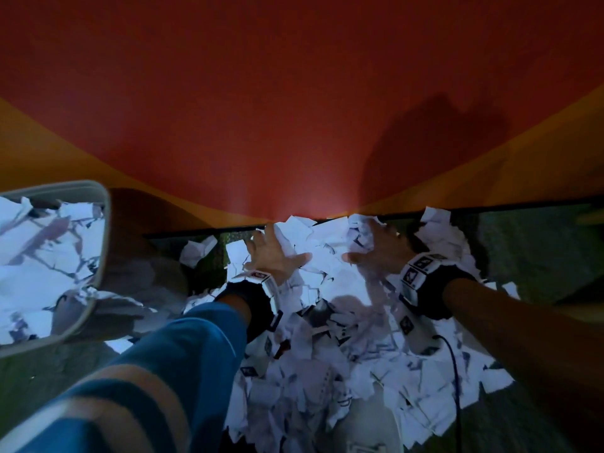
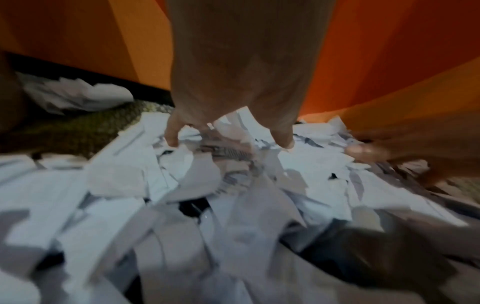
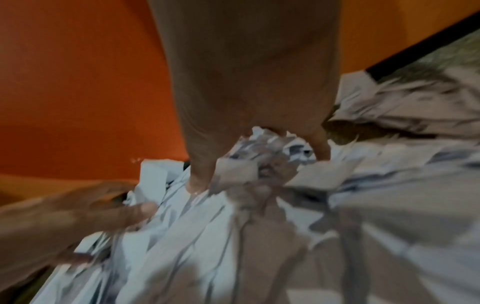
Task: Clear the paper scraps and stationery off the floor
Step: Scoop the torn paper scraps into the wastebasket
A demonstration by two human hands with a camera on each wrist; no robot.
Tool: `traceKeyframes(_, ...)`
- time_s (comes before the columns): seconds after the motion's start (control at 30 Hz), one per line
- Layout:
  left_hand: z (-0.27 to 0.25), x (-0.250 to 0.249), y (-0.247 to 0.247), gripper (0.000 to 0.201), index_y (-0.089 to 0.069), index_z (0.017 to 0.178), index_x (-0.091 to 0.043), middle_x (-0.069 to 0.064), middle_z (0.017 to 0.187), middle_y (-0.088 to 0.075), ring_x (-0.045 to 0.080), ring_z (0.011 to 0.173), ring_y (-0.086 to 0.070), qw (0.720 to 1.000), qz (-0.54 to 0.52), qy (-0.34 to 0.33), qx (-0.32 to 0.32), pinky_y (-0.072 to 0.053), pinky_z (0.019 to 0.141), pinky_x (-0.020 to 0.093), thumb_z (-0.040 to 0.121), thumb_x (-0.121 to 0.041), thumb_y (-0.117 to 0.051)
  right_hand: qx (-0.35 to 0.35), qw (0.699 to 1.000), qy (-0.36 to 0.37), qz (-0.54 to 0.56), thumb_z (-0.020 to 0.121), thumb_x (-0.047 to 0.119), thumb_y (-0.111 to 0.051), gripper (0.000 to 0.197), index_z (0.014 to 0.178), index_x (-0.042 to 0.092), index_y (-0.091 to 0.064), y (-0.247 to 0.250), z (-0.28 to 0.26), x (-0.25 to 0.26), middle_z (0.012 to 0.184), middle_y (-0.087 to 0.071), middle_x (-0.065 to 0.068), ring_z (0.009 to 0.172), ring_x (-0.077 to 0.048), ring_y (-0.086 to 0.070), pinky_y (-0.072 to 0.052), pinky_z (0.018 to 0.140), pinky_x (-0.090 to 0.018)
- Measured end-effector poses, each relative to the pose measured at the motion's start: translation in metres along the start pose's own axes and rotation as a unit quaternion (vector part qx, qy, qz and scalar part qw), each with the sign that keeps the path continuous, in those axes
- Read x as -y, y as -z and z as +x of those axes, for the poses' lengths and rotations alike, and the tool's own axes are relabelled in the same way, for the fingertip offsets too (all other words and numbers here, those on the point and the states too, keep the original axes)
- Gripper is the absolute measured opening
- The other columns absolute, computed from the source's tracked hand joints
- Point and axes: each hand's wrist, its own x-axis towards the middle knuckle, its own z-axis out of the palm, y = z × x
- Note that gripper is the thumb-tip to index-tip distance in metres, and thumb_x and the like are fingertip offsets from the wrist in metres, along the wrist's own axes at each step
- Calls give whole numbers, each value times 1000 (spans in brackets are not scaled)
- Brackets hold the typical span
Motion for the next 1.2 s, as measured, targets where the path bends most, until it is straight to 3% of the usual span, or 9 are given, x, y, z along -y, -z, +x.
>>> traceKeyframes(0.07,-5,-2,-11,121,-10,157,-23,14,162,-11,38,148,-14,999,34,1,-4,-24,113,64,66,-67,-77,-5,998,-19,-57,65,81,-65,116,153,28,-11,-17,2,12,158,-15,-12,144,-41,-17,-25,113,-55)
traceKeyframes(0.17,-17,-3,-23,112,2,158,-27,8,166,-3,36,151,-5,991,118,-54,24,-21,109,68,78,-71,-62,-23,994,16,-104,63,81,-61,97,144,36,-31,-35,3,30,149,-29,-6,136,-42,-28,-35,102,-60)
traceKeyframes(0.43,-21,-21,-15,47,-50,139,-23,11,124,-60,31,111,-54,976,92,-195,0,-52,84,47,93,-15,-55,-39,995,88,-11,89,11,-65,47,134,11,-50,-16,-6,52,114,-64,-14,105,-31,-60,-42,76,-30)
traceKeyframes(0.53,-19,-37,15,34,-65,124,-15,15,113,-68,33,102,-64,981,88,-171,24,-53,83,41,92,-7,-57,-27,996,79,-15,87,10,-65,9,93,8,-59,15,-18,57,87,-61,-10,86,-28,-60,-37,70,-27)
traceKeyframes(0.63,-28,-51,53,30,-68,121,-11,16,112,-70,33,105,-65,981,85,-171,24,-53,88,41,92,-8,-61,-13,998,61,16,85,11,-66,23,70,13,-49,44,-32,64,70,-52,-5,63,-22,-55,-46,59,-31)
traceKeyframes(0.73,-44,-66,94,21,-68,112,-6,16,104,-70,34,101,-64,980,104,-166,22,-51,83,37,93,-13,-61,-20,999,44,-3,82,18,-73,33,109,13,-55,72,-51,76,95,-62,-6,65,-14,-58,-45,44,-19)
traceKeyframes(0.87,-79,-90,164,5,-66,91,-10,11,89,-64,26,82,-59,979,111,-168,17,-43,68,30,92,-15,-65,-42,997,52,-44,78,26,-80,60,127,4,-54,110,-82,112,123,-59,-15,102,-27,-60,-49,71,-30)
traceKeyframes(1.0,-118,-99,235,23,-51,72,-16,3,72,-53,23,72,-49,975,126,-184,-14,-35,63,28,91,-14,-64,-53,994,70,-66,75,35,-82,70,133,7,-54,146,-121,157,127,-58,-10,112,-28,-57,-50,83,-31)
traceKeyframes(1.2,-167,-73,334,36,-45,58,-17,3,60,-50,20,53,-45,981,75,-156,-91,-34,48,27,85,-10,-67,-60,990,124,-33,73,27,-86,61,125,11,-59,171,-178,239,118,-61,-10,86,-19,-64,-47,58,-21)
